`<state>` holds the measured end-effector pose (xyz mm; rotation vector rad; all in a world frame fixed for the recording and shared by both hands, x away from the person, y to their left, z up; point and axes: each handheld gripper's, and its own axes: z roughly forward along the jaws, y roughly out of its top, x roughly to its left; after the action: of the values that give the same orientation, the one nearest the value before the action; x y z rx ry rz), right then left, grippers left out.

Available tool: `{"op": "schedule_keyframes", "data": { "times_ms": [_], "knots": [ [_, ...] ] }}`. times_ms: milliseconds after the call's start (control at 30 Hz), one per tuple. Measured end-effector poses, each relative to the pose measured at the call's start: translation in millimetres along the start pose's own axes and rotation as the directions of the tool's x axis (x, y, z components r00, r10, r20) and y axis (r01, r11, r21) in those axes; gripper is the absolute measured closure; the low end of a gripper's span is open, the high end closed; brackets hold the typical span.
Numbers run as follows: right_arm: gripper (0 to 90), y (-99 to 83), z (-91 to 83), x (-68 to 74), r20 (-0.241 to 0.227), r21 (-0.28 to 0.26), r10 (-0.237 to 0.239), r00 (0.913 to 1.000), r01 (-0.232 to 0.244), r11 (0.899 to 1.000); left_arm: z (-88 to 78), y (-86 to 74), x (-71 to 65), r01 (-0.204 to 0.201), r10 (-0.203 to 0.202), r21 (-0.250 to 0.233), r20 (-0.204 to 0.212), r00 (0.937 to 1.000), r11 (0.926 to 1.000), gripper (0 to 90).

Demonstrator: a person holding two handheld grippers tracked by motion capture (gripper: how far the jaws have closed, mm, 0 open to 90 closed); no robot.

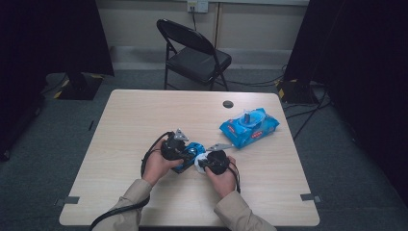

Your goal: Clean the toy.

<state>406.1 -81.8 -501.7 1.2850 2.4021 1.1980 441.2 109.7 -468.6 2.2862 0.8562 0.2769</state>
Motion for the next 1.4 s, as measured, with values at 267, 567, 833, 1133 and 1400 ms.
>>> {"op": "schedule_keyframes", "data": {
  "times_ms": [267, 567, 833, 1133, 1400],
  "knots": [
    [86.9, -0.8, 3.7, 18.4, -0.048, 0.025, -0.032, 0.9983, 0.033, 0.999, 0.0, 0.0, 0.0, 0.000, 0.000, -0.001, -0.001, 1.0000, 1.0000, 46.9],
    [86.9, -3.6, 5.6, 30.2, -0.094, 0.030, -0.052, 0.9942, 0.055, 0.998, 0.1, -0.3, 0.1, -0.001, 0.001, -0.004, -0.001, 1.0000, 1.0000, 46.9],
    [87.0, -6.8, 7.1, 42.4, -0.139, 0.036, -0.066, 0.9881, 0.071, 0.997, 0.0, -0.4, -0.3, -0.001, 0.001, -0.004, -0.004, 1.0000, 1.0000, 46.9],
    [86.9, -10.1, 10.6, 57.5, -0.196, 0.036, -0.084, 0.9770, 0.093, 0.995, 0.0, -0.9, -0.4, 0.005, -0.006, -0.011, -0.004, 1.0000, 0.9999, 46.9],
    [87.0, -14.6, 8.6, 65.4, -0.252, 0.048, -0.097, 0.9630, 0.112, 0.993, -0.3, -1.7, 0.4, 0.002, -0.002, -0.011, -0.002, 1.0000, 0.9999, 46.9]
  ]
}}
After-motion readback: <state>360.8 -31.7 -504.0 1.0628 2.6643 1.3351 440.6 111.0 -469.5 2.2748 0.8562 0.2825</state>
